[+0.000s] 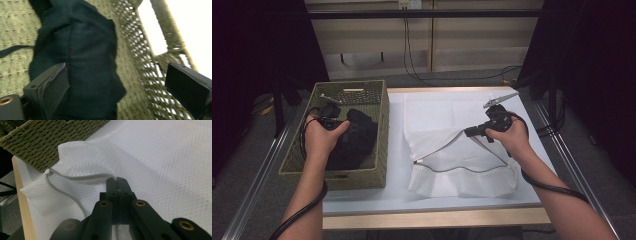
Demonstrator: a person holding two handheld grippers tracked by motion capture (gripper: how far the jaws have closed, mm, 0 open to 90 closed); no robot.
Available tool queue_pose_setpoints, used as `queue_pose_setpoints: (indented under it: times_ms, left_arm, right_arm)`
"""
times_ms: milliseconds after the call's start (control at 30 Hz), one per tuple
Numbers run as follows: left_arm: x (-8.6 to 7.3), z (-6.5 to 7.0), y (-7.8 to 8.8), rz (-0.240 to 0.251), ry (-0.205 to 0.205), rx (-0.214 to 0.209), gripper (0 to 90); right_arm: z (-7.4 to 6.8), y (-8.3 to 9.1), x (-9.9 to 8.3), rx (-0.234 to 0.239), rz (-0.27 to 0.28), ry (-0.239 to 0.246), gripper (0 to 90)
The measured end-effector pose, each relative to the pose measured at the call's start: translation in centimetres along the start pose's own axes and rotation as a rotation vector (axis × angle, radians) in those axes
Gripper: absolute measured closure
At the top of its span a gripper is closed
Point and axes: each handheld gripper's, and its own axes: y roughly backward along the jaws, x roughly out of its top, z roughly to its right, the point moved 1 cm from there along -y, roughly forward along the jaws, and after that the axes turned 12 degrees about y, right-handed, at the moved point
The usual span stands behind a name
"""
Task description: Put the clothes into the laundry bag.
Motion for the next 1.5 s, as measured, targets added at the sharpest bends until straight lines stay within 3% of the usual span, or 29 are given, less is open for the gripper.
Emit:
queue_pose_setpoints:
  times_ms: [100,333,533,900,967,1267,1500]
  left_arm:
    - [0.0,-0.3,-0.2,-0.014,-0.001,0.008,5.5]
    - [0.1,-0.7,-0.7,0.002,-0.014,0.06,4.5]
    - [0.3,-1.4,-1.2,0.018,0.009,0.081,4.2]
    - [0.4,-2.3,-3.3,0.007,-0.025,0.115,3.8]
    - [0.3,-2.8,-3.8,0.002,-0.01,0.128,3.8]
    - [0.2,-3.6,-4.8,0.014,0.009,0.14,3.3]
    - [0.4,-3.3,-5.6,-0.006,-0.007,0.142,2.3]
  right_arm:
    - [0.0,0.0,0.0,0.001,0.0,-0.001,90.0]
    - [0.0,0.0,-0.1,0.002,-0.004,0.0,90.0]
    - [0.0,-0.1,-0.1,0.0,-0.007,0.002,90.0]
    - [-0.1,-0.1,0.0,0.001,-0.007,0.004,89.9]
    - [-0.2,-0.3,0.0,0.001,-0.011,0.005,90.0]
    - [-0.1,-0.5,-0.1,0.007,-0.012,0.004,90.0]
    - [-0.1,-0.7,-0.2,0.008,-0.013,0.004,90.0]
